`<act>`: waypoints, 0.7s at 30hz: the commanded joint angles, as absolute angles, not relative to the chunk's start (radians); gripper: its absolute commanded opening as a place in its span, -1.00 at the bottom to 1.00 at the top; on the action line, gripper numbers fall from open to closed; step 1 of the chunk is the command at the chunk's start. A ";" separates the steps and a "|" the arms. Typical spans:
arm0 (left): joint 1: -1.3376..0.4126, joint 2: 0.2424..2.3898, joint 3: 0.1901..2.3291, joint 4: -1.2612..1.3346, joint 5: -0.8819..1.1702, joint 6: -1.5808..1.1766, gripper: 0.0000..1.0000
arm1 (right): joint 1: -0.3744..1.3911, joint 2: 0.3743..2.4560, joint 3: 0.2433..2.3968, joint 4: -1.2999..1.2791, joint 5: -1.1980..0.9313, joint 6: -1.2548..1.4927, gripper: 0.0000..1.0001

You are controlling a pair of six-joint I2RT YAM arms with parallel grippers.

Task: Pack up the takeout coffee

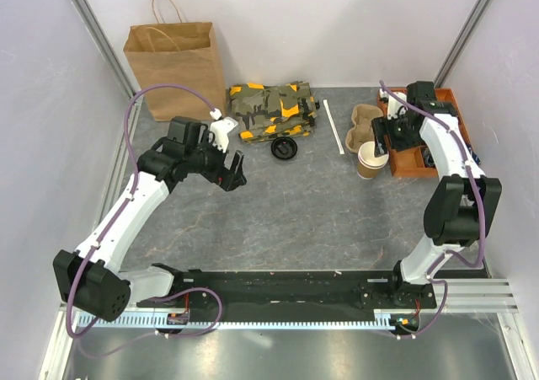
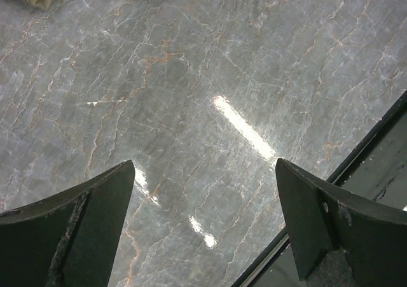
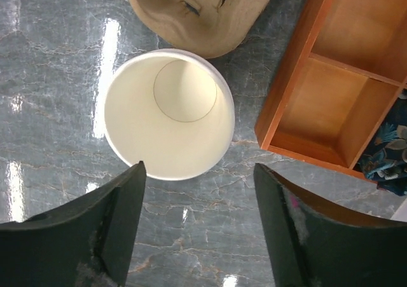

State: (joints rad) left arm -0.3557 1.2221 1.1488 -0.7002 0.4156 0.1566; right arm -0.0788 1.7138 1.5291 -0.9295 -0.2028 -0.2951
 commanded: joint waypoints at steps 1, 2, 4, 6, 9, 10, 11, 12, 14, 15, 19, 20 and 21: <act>-0.364 1.207 1.154 -0.661 0.410 0.169 0.99 | -0.080 1.749 1.578 -0.920 -0.170 -0.281 0.50; -0.364 1.204 1.151 -0.661 0.407 0.172 1.00 | -0.080 1.753 1.582 -0.916 -0.164 -0.279 0.45; -0.364 1.195 1.140 -0.658 0.403 0.178 0.99 | -0.080 1.773 1.586 -0.914 -0.156 -0.273 0.40; -0.364 1.190 1.137 -0.660 0.396 0.179 1.00 | -0.081 1.789 1.592 -0.911 -0.155 -0.265 0.31; -0.365 1.189 1.137 -0.658 0.387 0.186 1.00 | -0.083 1.808 1.601 -0.910 -0.156 -0.255 0.19; -0.364 1.189 1.137 -0.657 0.384 0.186 1.00 | -0.084 1.813 1.608 -0.911 -0.158 -0.247 0.18; -0.364 1.189 1.137 -0.657 0.379 0.187 1.00 | -0.086 1.816 1.611 -0.911 -0.160 -0.244 0.16; -0.364 1.189 1.137 -0.657 0.380 0.190 0.99 | -0.087 1.824 1.611 -0.911 -0.161 -0.241 0.13; -0.364 1.190 1.138 -0.657 0.379 0.189 1.00 | -0.095 1.832 1.620 -0.911 -0.170 -0.233 0.12; -0.364 1.190 1.138 -0.658 0.379 0.186 1.00 | -0.098 1.836 1.623 -0.911 -0.175 -0.232 0.12; -0.364 1.193 1.140 -0.655 0.373 0.183 1.00 | -0.120 1.858 1.632 -0.919 -0.210 -0.219 0.06; -0.364 1.192 1.140 -0.657 0.371 0.183 1.00 | -0.130 1.862 1.635 -0.922 -0.228 -0.216 0.01; -0.364 1.192 1.141 -0.655 0.368 0.183 1.00 | -0.133 1.870 1.640 -0.923 -0.238 -0.213 -0.04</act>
State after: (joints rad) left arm -0.3607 1.2140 1.1378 -0.6991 0.3927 0.1574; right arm -0.1101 1.8469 1.5909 -0.9257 -0.1902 -0.2394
